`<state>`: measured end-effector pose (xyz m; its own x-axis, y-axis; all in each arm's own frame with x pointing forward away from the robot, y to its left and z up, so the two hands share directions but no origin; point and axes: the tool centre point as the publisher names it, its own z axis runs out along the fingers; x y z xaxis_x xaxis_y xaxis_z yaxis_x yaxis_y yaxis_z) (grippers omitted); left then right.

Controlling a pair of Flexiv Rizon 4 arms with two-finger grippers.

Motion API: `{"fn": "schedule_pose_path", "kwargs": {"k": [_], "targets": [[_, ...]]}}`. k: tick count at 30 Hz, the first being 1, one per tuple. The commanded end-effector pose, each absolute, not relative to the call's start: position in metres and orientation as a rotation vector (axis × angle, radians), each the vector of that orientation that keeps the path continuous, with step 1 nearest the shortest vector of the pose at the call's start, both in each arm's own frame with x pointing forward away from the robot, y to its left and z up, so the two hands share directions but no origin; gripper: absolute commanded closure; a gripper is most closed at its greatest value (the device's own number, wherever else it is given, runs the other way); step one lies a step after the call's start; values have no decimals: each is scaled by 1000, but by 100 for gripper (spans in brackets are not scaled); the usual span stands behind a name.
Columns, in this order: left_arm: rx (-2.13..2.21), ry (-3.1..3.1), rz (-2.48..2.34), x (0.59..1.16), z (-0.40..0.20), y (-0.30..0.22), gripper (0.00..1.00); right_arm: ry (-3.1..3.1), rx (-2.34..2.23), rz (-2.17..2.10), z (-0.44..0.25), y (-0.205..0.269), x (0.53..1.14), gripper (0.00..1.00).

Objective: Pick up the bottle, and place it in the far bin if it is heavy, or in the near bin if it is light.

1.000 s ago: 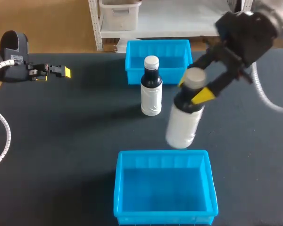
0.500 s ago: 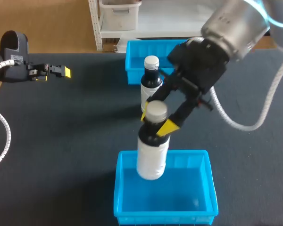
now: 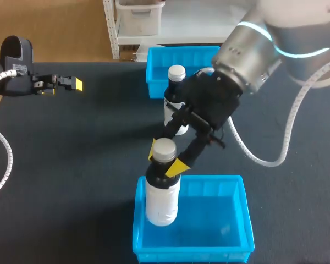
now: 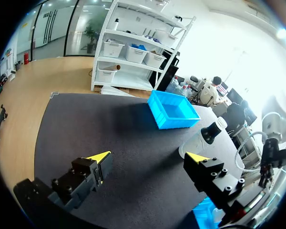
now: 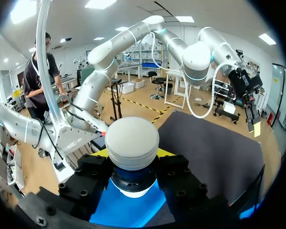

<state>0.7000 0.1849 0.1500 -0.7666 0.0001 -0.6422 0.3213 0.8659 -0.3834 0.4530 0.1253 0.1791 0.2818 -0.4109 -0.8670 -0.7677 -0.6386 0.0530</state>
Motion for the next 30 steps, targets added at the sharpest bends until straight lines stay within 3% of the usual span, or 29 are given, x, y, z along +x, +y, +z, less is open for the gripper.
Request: {"fn": "schedule_pose_path", "kwargs": {"k": [1,20,21,22,23,24,25,30], "targets": [[231,2374,-636,700,150,185,0,1068,-2182,1294,169,130,455,100],[231,2374,-636,700,150,185,0,1137,-2191,1244,143,117,467,100],[231,2374,-636,700,150,185,0,1141,-2193,1242,143,116,467,95],[231,2374,-636,700,150,185,0,1146,-2195,1240,142,116,468,71],[231,2374,-636,700,150,185,0,1149,-2197,1238,142,116,468,54],[231,2374,-636,700,150,185,0,1151,-2200,1237,141,116,469,15],[231,2374,-636,700,150,185,0,1154,-2204,1235,141,115,469,0],[231,2374,-636,700,150,185,0,1163,-2228,1214,141,114,471,0]]}}
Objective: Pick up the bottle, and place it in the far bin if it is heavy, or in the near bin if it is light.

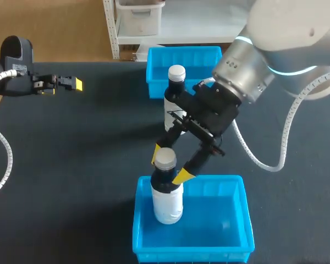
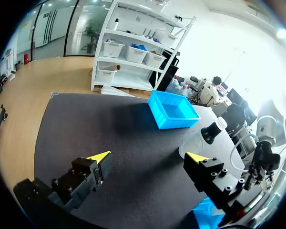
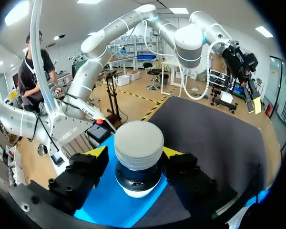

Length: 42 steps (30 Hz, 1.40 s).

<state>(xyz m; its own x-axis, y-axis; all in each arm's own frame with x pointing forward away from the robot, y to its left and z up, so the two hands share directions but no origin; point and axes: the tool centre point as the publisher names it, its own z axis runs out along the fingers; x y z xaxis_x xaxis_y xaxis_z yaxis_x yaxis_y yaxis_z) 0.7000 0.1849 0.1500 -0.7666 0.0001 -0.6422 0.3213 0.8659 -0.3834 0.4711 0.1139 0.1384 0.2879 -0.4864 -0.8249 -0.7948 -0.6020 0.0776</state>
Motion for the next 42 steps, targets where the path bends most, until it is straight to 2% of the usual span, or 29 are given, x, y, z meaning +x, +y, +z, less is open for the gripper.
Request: {"fn": "schedule_pose_path", "kwargs": {"k": [1,10,19,26,33,42], "targets": [[231,2374,-636,700,150,185,0,1163,-2231,1213,141,113,471,0],[231,2374,-636,700,150,185,0,1294,-2232,1140,143,70,509,0],[231,2374,-636,700,150,185,0,1522,-2007,966,157,14,595,0],[231,2374,-636,700,150,185,0,1630,-1842,887,157,-11,658,0],[231,2374,-636,700,150,185,0,1727,-1693,867,146,-6,705,0],[231,2374,-636,700,150,185,0,1724,-1619,900,136,29,734,0]]}}
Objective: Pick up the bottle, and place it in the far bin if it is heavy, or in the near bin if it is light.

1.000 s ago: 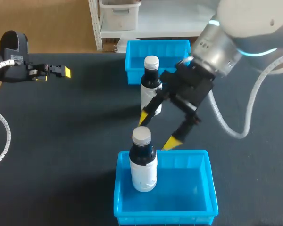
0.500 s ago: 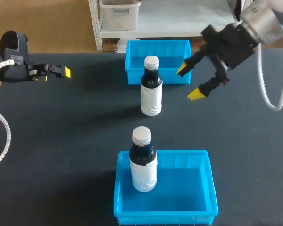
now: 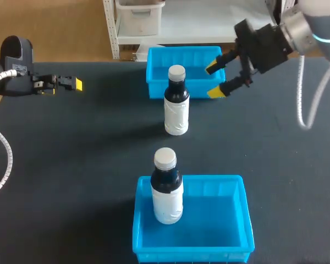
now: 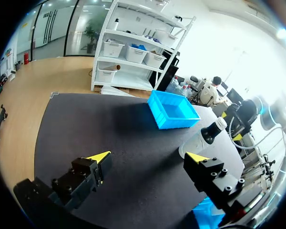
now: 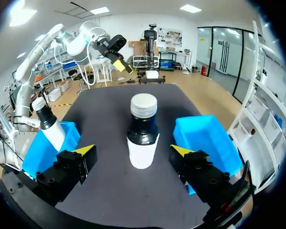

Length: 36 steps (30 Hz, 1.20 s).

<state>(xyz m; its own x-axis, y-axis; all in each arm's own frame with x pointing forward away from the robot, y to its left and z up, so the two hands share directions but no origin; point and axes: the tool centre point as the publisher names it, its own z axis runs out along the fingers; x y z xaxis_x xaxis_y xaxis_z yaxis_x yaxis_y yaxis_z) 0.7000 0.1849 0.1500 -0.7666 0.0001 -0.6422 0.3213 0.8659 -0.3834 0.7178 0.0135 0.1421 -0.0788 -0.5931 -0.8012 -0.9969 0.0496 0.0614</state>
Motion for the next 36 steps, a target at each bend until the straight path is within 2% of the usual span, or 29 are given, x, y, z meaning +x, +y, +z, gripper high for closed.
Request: {"fn": "schedule_pose_path", "kwargs": {"k": [1,13,28,29,31,32,34,35,36], "targets": [[231,2374,-636,700,150,185,0,1718,-1625,899,136,35,734,0],[231,2374,-636,700,150,185,0,1697,-1619,964,130,74,726,0],[231,2374,-636,700,150,185,0,1715,-1574,1000,117,88,728,0],[231,2374,-636,700,150,185,0,1716,-1571,1000,117,88,729,20],[231,2374,-636,700,150,185,0,1716,-1566,999,116,89,731,53],[231,2374,-636,700,150,185,0,1717,-1563,997,116,89,732,55],[231,2374,-636,700,150,185,0,1720,-1557,995,115,90,734,69],[231,2374,-636,700,150,185,0,1722,-1555,994,114,90,735,77],[231,2374,-636,700,150,185,0,1723,-1552,994,113,91,735,89]]}}
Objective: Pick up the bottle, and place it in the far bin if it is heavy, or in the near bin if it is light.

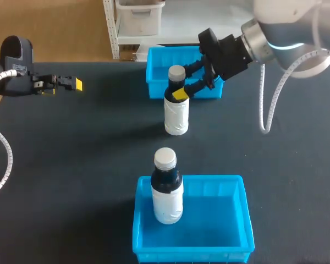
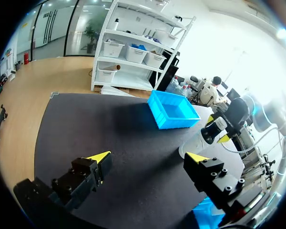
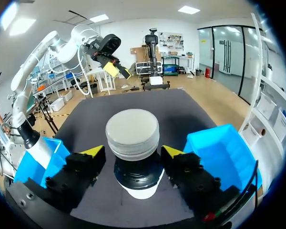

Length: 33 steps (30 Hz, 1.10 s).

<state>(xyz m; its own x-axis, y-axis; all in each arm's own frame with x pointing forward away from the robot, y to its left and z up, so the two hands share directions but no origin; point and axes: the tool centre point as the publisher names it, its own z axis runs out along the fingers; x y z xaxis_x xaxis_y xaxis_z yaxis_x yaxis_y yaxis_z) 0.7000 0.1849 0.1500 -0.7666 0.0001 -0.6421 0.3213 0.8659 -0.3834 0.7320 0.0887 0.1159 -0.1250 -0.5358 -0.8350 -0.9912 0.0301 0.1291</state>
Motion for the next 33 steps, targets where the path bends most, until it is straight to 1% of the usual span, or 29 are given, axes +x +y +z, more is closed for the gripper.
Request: {"fn": "schedule_pose_path", "kwargs": {"k": [1,13,33], "targets": [[231,2374,-636,700,150,185,0,1724,-1550,993,112,91,736,100],[231,2374,-636,700,150,185,0,1709,-1551,982,116,93,734,100],[231,2374,-636,700,150,185,0,1746,-1498,852,157,41,739,100]]}}
